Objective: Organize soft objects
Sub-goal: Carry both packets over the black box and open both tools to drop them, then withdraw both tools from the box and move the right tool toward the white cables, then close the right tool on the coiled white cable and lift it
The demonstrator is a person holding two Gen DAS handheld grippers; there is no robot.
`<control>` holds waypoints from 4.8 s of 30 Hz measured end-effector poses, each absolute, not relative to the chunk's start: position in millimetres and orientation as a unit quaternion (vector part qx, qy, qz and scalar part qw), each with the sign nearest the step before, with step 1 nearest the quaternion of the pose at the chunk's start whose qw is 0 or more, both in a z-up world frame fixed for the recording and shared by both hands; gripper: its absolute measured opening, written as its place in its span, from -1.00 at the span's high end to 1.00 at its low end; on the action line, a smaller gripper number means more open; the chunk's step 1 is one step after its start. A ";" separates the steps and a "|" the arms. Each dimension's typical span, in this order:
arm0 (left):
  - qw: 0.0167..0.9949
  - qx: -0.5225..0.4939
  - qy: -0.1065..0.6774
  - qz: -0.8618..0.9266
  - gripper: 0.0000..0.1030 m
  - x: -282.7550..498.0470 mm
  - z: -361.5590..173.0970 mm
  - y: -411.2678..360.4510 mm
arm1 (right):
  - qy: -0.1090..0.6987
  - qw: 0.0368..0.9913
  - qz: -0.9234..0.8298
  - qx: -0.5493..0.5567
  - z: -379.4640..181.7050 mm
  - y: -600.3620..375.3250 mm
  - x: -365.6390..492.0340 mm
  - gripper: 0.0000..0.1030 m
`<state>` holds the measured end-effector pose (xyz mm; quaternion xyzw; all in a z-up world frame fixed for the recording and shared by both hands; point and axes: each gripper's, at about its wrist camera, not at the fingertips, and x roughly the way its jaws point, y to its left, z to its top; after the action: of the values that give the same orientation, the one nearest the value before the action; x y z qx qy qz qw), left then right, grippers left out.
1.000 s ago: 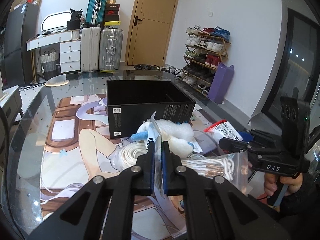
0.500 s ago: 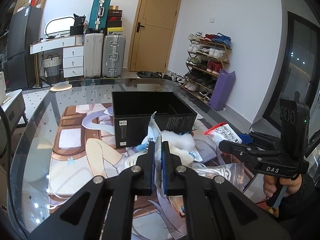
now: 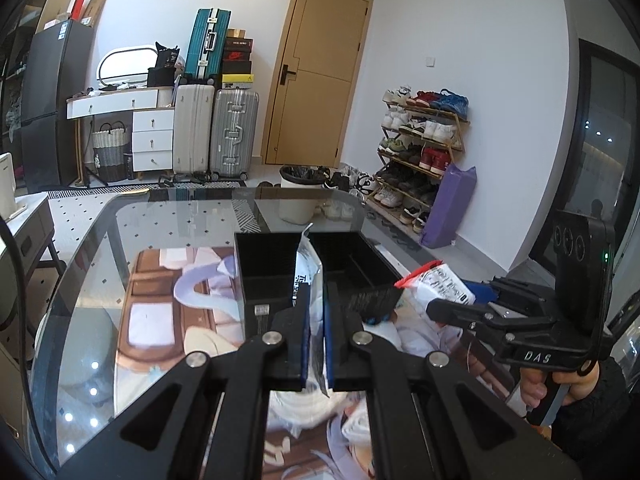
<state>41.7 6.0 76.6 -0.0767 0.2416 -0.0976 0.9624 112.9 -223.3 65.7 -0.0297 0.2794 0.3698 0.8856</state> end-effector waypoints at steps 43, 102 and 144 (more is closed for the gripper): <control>0.943 -0.034 0.315 -0.097 0.92 177.9 41.1 -12.0 | 0.303 0.883 0.357 -0.041 45.5 -167.8 232.4 -0.05; 0.949 -0.036 0.308 -0.057 -1.00 19.5 41.7 3.4 | 0.332 0.849 0.404 -0.077 29.7 -248.1 58.6 -0.99; 0.939 -0.027 0.341 -0.047 -1.00 28.1 25.4 11.7 | 0.381 0.852 0.342 -0.107 -19.1 -220.4 82.5 -0.99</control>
<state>28.1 11.7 25.4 -0.0267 0.3411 -0.0465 0.9385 82.5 -220.4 -19.1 -0.1068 0.3810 0.3418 0.8524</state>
